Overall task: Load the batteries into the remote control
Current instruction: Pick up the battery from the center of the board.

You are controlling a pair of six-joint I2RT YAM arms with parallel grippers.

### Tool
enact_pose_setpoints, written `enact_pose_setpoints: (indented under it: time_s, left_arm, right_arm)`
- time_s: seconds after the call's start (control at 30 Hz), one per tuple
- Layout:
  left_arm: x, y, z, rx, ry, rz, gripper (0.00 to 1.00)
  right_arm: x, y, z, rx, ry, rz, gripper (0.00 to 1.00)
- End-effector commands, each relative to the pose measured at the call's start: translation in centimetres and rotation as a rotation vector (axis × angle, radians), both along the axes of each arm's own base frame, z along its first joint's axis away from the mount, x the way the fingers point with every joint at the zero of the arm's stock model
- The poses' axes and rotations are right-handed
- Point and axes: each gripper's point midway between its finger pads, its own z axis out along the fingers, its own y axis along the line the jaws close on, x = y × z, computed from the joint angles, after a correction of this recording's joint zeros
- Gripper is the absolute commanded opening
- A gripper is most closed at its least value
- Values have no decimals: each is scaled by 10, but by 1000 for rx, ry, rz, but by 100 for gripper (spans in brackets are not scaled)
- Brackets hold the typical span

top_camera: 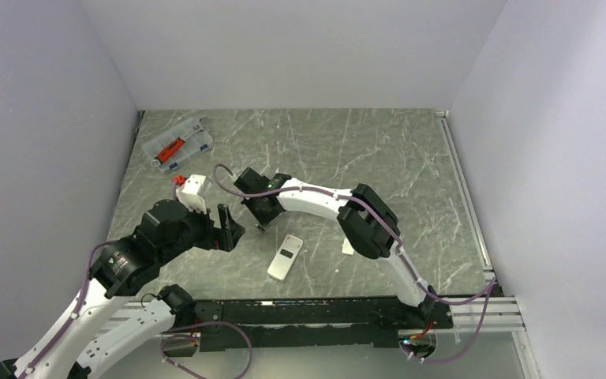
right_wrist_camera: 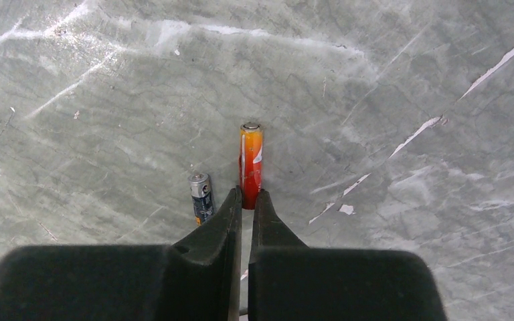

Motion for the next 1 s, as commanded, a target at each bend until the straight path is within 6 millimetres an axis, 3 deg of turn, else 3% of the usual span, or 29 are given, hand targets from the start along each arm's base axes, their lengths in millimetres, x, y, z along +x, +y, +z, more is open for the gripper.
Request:
enact_pose_setpoints:
  time_s: [0.0,0.53,0.97]
  left_arm:
    - [5,-4,2,-3,-16,-9,99]
    - [8,-4,-3,11,5,-3,99]
    - [12,-5,-12,31,39,20,99]
  right_arm:
    - [-6,2,7,11,-1,12,0]
    - [-1,-2,54,64,-82,13,0]
    - [-22,-38,84,93,-115,18,0]
